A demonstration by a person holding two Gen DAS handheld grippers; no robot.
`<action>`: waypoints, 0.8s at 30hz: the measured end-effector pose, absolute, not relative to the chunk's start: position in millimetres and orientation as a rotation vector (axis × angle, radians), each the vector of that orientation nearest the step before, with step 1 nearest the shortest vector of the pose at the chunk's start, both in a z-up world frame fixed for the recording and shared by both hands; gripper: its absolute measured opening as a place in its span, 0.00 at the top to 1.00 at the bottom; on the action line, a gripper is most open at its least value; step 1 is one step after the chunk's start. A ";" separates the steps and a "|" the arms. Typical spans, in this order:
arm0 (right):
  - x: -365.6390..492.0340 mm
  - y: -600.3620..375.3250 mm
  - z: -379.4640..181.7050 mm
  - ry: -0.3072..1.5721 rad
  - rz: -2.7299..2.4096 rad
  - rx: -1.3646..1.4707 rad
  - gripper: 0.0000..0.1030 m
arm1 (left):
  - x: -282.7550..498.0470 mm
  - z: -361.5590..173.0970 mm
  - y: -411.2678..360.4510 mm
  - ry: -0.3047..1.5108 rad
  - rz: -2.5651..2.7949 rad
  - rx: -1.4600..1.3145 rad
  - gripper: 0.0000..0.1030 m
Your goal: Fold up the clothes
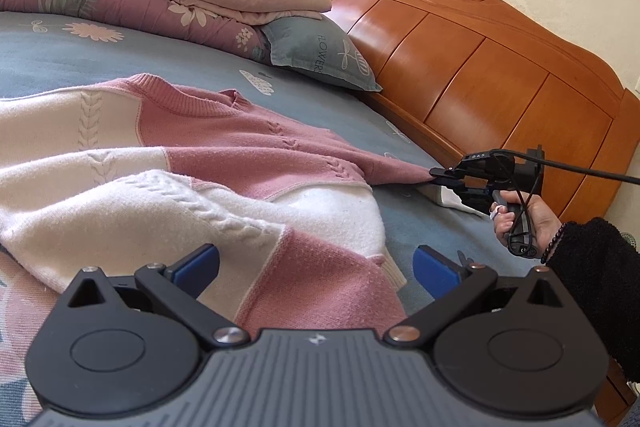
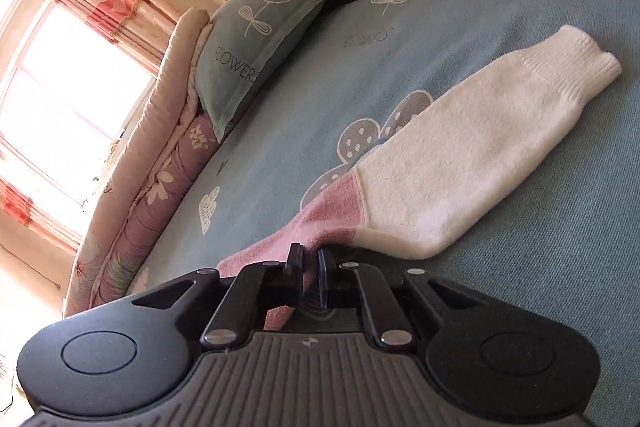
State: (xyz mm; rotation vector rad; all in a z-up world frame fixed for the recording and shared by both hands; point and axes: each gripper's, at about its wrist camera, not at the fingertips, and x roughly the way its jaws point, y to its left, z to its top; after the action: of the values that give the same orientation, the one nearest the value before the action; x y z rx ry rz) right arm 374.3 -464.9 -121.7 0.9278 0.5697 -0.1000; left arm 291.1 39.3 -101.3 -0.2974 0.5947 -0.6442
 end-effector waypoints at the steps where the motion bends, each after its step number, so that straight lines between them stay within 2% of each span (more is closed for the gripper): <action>1: 373.1 -464.2 -125.3 0.596 -0.103 0.945 0.80 | 290.7 -100.4 39.4 0.592 -0.643 -0.297 0.01; 9: 342.2 -419.8 -123.9 0.705 -0.061 0.825 0.65 | 287.6 -93.1 40.6 0.574 -0.635 -0.294 0.01; 11: 331.0 -421.5 -121.5 0.673 -0.049 0.836 0.56 | 286.6 -91.5 41.5 0.569 -0.638 -0.298 0.01; 12: 326.6 -428.3 -123.1 0.654 -0.055 0.877 0.44 | 286.1 -90.8 41.9 0.567 -0.640 -0.300 0.01; 13: 322.0 -437.8 -126.2 0.632 -0.073 0.926 0.38 | 285.6 -90.0 42.4 0.564 -0.641 -0.301 0.01; 19: 308.9 -499.3 -154.8 0.490 -0.181 1.203 0.38 | 286.8 -92.7 41.2 0.572 -0.643 -0.298 0.01; 23: 329.9 -522.4 -151.7 0.448 -0.267 1.165 0.39 | 289.9 -99.4 38.0 0.594 -0.638 -0.282 0.01; 24: 336.5 -526.9 -150.9 0.444 -0.290 1.147 0.42 | 290.7 -101.1 37.2 0.600 -0.637 -0.278 0.01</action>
State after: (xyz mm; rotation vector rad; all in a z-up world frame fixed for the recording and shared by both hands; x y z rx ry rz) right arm 336.5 -526.9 -150.9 1.1471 0.4440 -0.2902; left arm 290.7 37.2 -101.1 -0.2777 0.5997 -0.6370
